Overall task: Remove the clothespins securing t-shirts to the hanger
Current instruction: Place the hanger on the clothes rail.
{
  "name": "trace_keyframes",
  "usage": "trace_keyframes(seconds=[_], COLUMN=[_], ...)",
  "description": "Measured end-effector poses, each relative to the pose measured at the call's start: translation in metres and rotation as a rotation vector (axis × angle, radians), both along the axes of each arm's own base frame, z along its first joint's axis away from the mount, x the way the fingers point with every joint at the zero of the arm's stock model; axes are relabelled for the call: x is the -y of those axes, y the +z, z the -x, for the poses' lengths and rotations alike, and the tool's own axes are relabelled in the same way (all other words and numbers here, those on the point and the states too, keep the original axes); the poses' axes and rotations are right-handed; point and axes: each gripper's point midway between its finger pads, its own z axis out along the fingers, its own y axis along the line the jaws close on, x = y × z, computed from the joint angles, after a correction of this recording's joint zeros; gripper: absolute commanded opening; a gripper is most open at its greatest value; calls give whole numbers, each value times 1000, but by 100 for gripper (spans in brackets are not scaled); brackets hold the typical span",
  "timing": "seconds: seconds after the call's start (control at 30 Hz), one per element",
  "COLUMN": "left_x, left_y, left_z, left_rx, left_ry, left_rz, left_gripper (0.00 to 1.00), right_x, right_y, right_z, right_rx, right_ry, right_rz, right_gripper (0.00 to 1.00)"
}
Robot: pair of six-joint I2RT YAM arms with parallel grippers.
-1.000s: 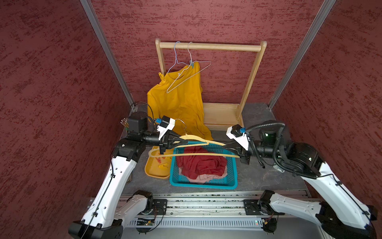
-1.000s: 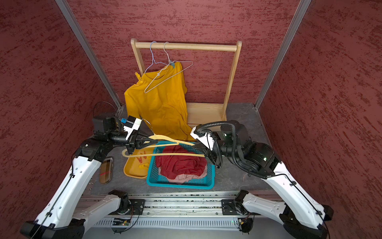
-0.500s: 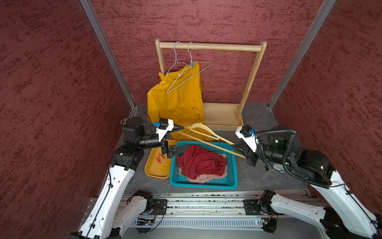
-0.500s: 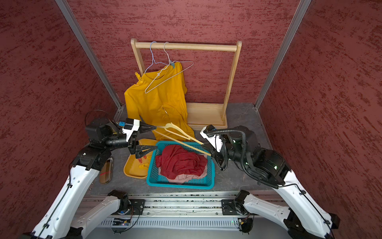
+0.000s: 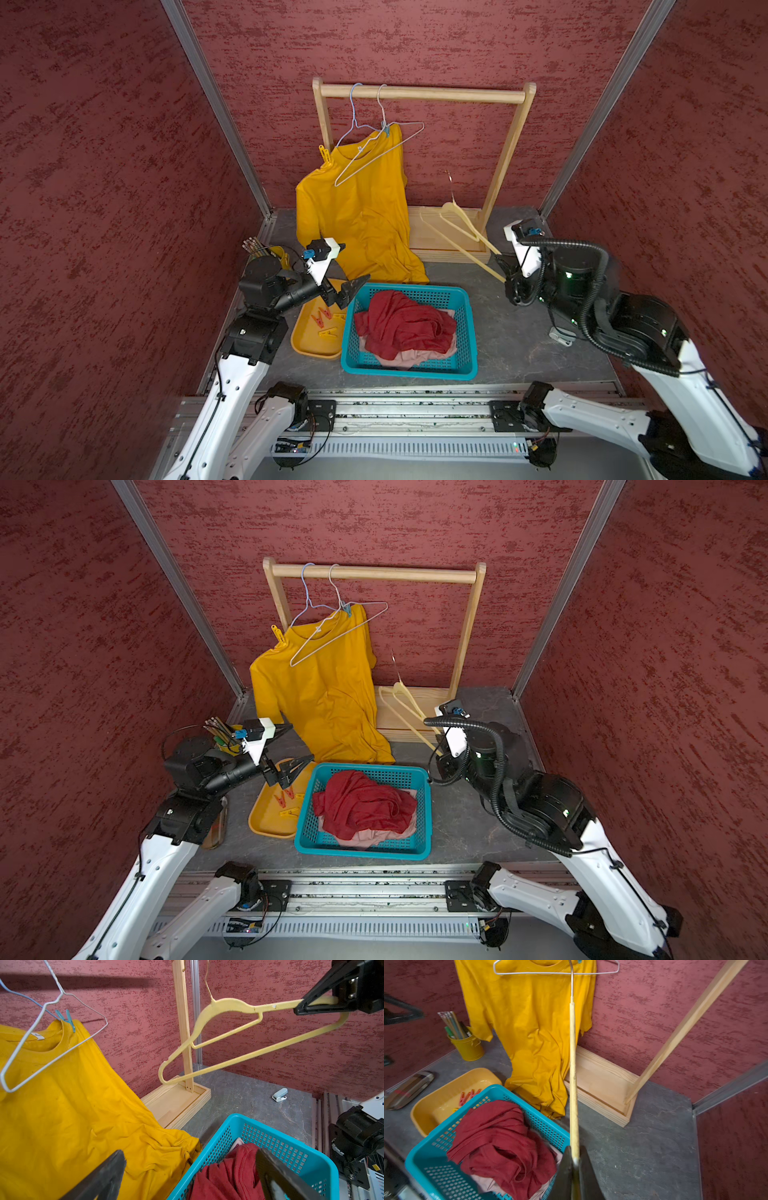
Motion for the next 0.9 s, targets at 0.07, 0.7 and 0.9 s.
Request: trace_keyframes(seconds=[0.07, 0.7, 0.9], left_x=[-2, 0, 1], left_y=[-3, -16, -21], left_z=[1, 9, 9], left_rx=[-3, -16, -23], left_ry=[11, -9, -20], left_rz=[3, 4, 3], left_gripper=[100, 100, 100], right_x=[2, 27, 33], right_y=[6, 101, 91], right_z=[-12, -85, -116], right_rx=[23, 307, 283], right_ry=[-58, -336, -355], right_rz=[16, -57, -50], right_gripper=[0, 0, 0])
